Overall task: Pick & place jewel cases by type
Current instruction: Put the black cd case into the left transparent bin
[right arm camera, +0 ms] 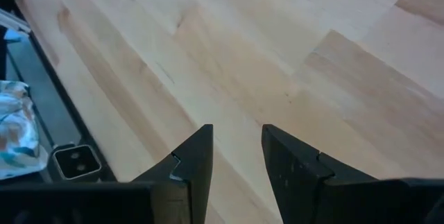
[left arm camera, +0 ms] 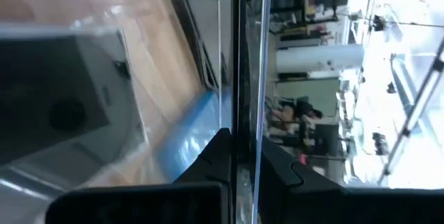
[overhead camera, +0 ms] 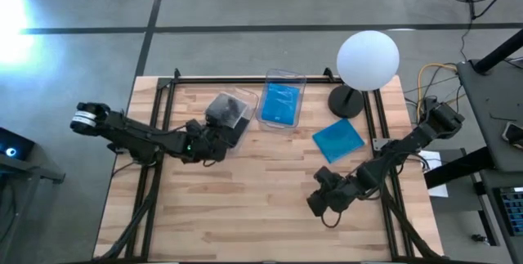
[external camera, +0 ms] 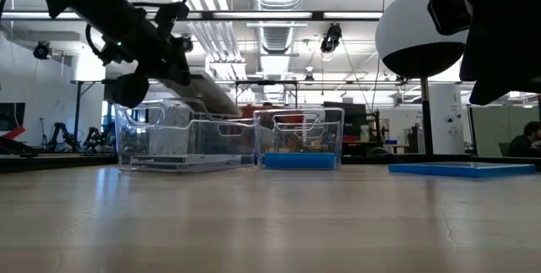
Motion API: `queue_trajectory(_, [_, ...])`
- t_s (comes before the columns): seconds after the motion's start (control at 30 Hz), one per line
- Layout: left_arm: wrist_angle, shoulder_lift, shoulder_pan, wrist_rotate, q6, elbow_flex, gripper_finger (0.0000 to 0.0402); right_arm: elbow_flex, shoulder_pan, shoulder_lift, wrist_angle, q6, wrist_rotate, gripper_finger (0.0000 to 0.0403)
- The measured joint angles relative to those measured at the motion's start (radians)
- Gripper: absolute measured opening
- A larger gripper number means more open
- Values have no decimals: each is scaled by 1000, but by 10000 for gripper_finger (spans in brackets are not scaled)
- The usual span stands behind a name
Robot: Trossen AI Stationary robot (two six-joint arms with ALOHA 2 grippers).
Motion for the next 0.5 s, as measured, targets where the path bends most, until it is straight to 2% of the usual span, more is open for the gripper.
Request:
queue_trajectory(0.23, [0, -1, 12, 136, 3, -15, 51, 0, -38, 0, -19, -2, -1, 121])
queue_trajectory(0.5, [-64, -25, 10, 166, 23, -10, 104, 1, -101, 0, -17, -68, -35, 121])
